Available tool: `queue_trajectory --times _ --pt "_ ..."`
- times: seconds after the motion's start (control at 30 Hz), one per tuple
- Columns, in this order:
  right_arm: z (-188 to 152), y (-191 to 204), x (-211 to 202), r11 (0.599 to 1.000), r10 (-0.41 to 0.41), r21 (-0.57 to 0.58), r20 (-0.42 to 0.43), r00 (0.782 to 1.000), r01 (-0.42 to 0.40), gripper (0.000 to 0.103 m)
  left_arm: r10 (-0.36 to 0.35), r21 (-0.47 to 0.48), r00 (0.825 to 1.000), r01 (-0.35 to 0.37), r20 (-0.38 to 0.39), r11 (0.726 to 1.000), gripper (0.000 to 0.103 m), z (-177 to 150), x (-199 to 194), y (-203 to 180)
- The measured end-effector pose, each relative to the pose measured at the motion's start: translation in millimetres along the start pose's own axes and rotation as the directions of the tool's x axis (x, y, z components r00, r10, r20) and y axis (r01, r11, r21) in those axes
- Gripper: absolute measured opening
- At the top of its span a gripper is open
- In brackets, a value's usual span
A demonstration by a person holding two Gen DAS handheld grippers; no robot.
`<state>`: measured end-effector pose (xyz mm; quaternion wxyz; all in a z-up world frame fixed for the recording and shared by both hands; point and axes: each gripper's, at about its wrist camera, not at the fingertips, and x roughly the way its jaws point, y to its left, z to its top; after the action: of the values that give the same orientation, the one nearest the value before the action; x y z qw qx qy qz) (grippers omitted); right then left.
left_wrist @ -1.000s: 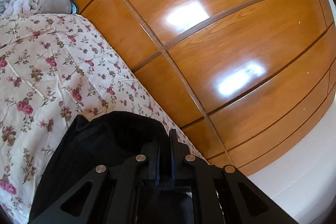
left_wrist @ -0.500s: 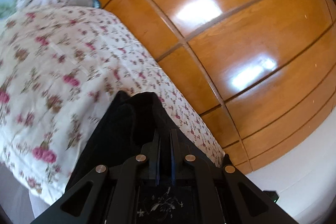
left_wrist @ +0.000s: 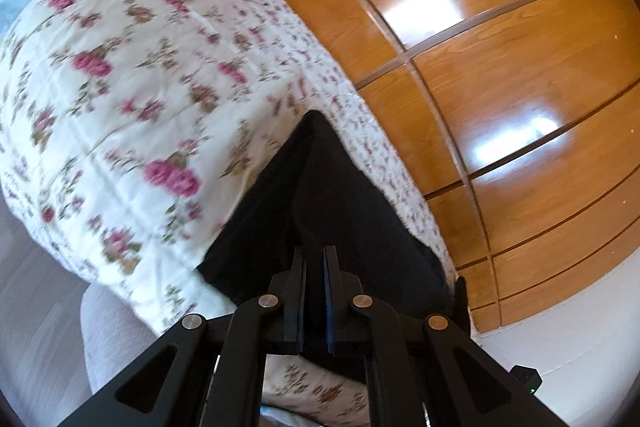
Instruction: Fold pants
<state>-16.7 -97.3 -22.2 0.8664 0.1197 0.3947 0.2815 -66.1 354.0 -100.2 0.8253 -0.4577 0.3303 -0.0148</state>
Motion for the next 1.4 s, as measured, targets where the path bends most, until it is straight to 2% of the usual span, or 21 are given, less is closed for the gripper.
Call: queue_trajectory --times 0.17,0.23,0.33,0.43,0.53,0.6,0.7,0.8,0.83,0.87,0.93,1.07,1.13,1.23,1.3,1.4 --pt "-10.8 13.8 -2.0 0.996 0.046 -0.071 -0.027 0.999 -0.048 0.010 0.028 -0.010 1.000 -0.028 0.011 1.000 0.006 -2.3 -8.1 10.8" --pt "-16.3 23.1 6.8 0.992 0.009 -0.122 -0.055 0.998 -0.016 0.010 0.051 -0.037 0.999 -0.051 -0.008 0.998 0.006 -5.9 -2.9 17.6" --pt "-18.7 29.2 12.2 0.989 0.039 -0.138 -0.071 0.997 -0.048 0.010 0.060 -0.037 0.998 -0.060 -0.008 0.998 0.005 -9.7 0.3 14.4" --pt "-17.2 34.5 3.7 0.983 0.002 -0.182 -0.034 0.999 -0.009 0.011 0.070 -0.014 0.997 -0.070 -0.014 0.997 0.020 -8.7 1.4 7.7" --pt "-8.6 25.0 -12.2 0.986 -0.007 -0.166 0.005 1.000 0.008 0.026 0.123 0.020 0.992 -0.123 0.026 0.992 0.020 -9.3 -3.0 -1.3" --pt "1.3 10.8 -30.4 0.991 -0.023 -0.132 0.065 0.998 0.031 0.044 0.188 0.063 0.978 -0.194 0.091 0.979 0.021 -8.5 -10.5 -11.9" --pt "21.8 -19.0 -58.9 0.994 -0.086 -0.047 0.160 0.983 0.095 0.048 0.189 0.115 0.968 -0.209 0.163 0.971 0.024 -6.4 -18.1 -31.7" --pt "44.6 -49.9 -74.4 0.977 -0.212 0.035 0.213 0.954 0.209 0.049 0.130 0.178 0.977 -0.160 0.172 0.971 0.027 -5.9 -12.7 -59.0" --pt "52.5 -61.2 -76.8 0.967 -0.254 0.065 0.221 0.942 0.246 0.050 0.104 0.206 0.983 -0.134 0.148 0.969 0.029 -7.4 -6.6 -68.9" --pt "59.7 -70.2 -75.8 0.956 -0.293 0.090 0.208 0.933 0.280 0.054 0.087 0.226 0.988 -0.113 0.124 0.967 0.030 -9.1 2.2 -79.2" --pt "74.5 -91.8 -72.4 0.931 -0.354 0.156 0.176 0.919 0.329 0.055 0.031 0.283 0.998 -0.044 0.049 0.958 0.031 -17.1 24.9 -104.4" --pt "87.8 -128.2 -69.6 0.902 -0.373 0.286 0.138 0.918 0.324 0.055 -0.036 0.351 0.995 0.068 -0.098 0.934 0.034 -40.7 70.9 -148.9" --pt "92.7 -140.8 -71.2 0.888 -0.394 0.307 0.127 0.910 0.341 0.055 -0.066 0.370 0.983 0.127 -0.174 0.920 0.036 -56.2 93.8 -172.8" --pt "101.9 -159.6 -72.4 0.865 -0.442 0.309 0.097 0.892 0.395 0.058 -0.099 0.400 0.954 0.211 -0.283 0.892 0.036 -82.0 131.3 -209.8" --pt "110.3 -172.1 -71.5 0.855 -0.457 0.313 0.075 0.886 0.414 0.059 -0.118 0.418 0.927 0.272 -0.357 0.867 0.037 -101.8 154.0 -232.4" --pt "121.9 -192.3 -74.2 0.839 -0.477 0.332 0.067 0.877 0.431 0.059 -0.089 0.469 0.897 0.309 -0.434 0.828 0.043 -127.0 192.0 -261.4"
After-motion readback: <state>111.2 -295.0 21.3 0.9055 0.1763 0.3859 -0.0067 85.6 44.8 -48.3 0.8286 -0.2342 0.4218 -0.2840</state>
